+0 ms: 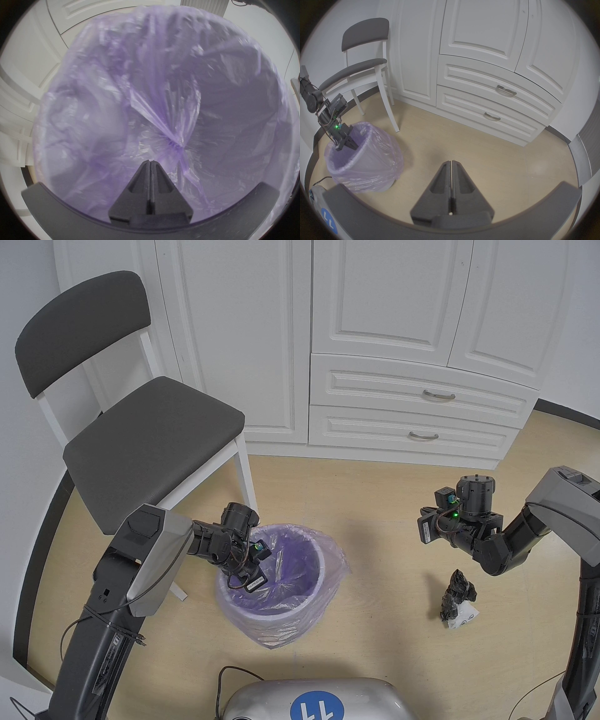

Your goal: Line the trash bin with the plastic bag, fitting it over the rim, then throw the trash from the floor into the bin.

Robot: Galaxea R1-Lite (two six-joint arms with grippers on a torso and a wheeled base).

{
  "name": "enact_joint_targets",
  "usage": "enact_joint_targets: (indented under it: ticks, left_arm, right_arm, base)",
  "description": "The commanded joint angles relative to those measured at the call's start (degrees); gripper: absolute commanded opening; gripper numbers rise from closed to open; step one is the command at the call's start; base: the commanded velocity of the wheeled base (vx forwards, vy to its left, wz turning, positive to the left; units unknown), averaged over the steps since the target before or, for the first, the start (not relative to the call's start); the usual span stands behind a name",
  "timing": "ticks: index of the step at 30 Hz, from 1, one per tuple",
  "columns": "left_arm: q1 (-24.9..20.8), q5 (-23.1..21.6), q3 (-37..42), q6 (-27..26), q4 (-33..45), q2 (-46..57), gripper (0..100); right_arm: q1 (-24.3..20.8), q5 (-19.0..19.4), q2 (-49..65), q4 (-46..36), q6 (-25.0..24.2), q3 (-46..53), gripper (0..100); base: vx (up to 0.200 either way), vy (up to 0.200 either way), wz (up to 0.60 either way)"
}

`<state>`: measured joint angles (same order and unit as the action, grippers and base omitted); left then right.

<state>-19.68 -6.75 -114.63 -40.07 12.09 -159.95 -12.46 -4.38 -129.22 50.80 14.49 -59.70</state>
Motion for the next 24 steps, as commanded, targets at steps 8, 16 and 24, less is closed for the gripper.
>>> enact_joint_targets:
  ticks: [8,16,24]
  left_arm:
    - [-2.82,0.07,0.04,0.78,-1.37,-0.45,0]
    - [-5.37,-0.1,0.04,0.52,-7.0,-2.73,0]
    - [-5.37,-1.24,0.04,-0.36,-8.31,-4.4,0]
  right_arm:
    - [-0.11,-0.02,-0.24,0.0,0.1,0.11,0]
    - [-0.2,-0.02,-0.59,0.0,0.18,0.11,0]
    - [-0.2,-0.02,-1.74,0.35,1.41,-0.07,0]
  base:
    - [0.0,0.0,0.0]
    - [0.0,0.0,0.0]
    - [0.0,0.0,0.0]
